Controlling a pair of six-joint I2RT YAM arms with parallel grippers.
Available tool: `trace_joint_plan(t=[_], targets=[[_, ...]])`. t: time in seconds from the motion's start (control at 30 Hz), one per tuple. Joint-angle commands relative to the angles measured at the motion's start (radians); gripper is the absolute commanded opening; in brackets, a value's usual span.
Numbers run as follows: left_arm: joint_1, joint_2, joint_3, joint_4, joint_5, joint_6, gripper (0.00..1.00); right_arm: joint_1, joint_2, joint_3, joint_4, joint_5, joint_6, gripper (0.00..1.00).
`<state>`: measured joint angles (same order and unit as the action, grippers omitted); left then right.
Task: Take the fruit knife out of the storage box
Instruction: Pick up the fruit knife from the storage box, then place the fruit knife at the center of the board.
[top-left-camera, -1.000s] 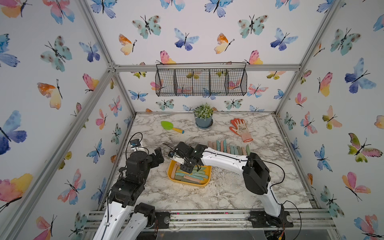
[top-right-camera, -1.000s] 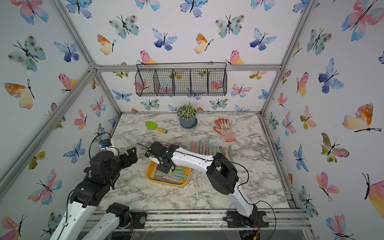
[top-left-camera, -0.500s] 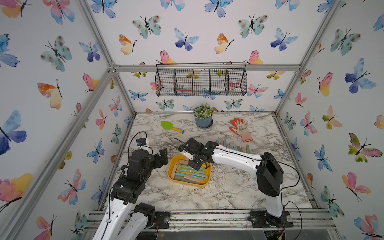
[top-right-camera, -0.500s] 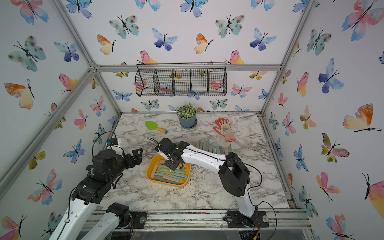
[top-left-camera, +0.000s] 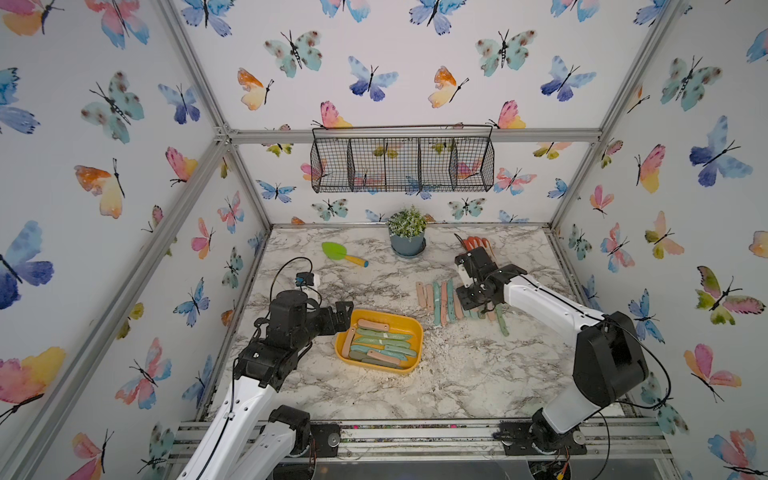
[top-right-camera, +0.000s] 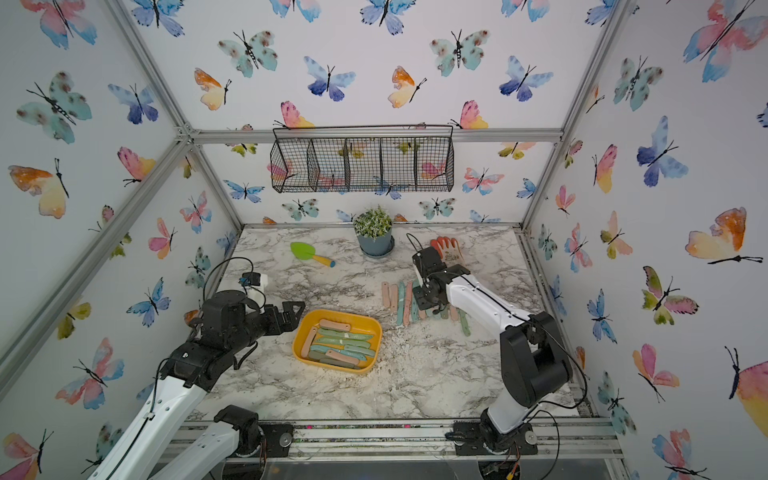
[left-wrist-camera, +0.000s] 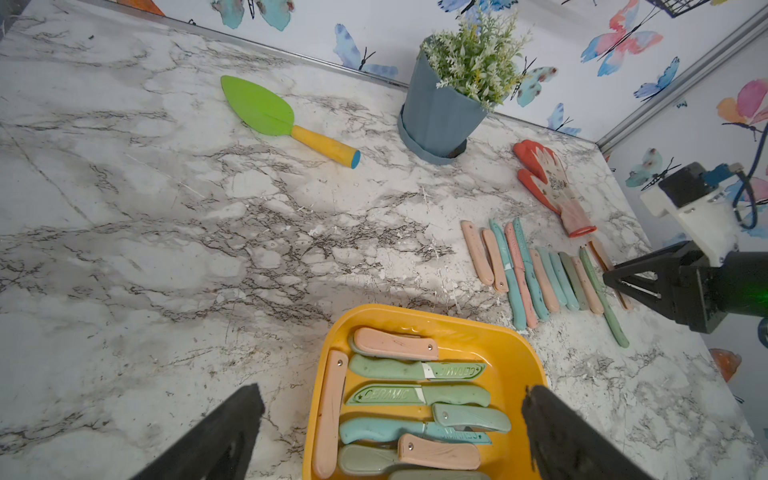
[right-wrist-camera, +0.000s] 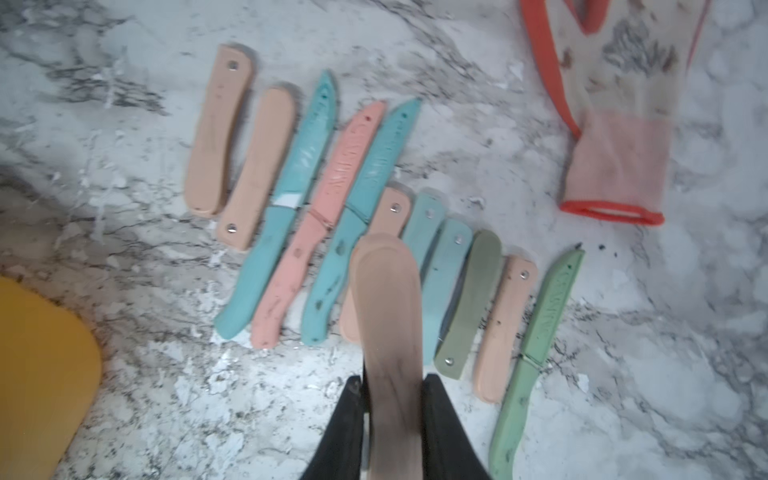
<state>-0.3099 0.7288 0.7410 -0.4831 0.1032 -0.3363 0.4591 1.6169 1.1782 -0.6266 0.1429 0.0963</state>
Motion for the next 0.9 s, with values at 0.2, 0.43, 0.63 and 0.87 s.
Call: trace_joint_plan(t=[0.2, 0.43, 0.63, 0.87], targets=[[-0.004, -0.04, -0.012, 0.01, -0.008, 0.014, 0.99, -0.261, 0.013, -0.083, 0.069, -0.089, 0.045, 0.23], [-0.005, -0.048, -0.012, 0.006, -0.02, 0.013, 0.99, -0.344, 0.078, -0.088, 0.112, -0.085, 0.031, 0.26], [-0.005, -0.045, -0.012, 0.003, -0.026, 0.011, 0.99, -0.373, 0.139, -0.083, 0.13, -0.084, 0.012, 0.25], [-0.005, -0.047, -0.012, 0.001, -0.032, 0.01, 0.98, -0.385, 0.183, -0.072, 0.134, -0.069, -0.004, 0.25]])
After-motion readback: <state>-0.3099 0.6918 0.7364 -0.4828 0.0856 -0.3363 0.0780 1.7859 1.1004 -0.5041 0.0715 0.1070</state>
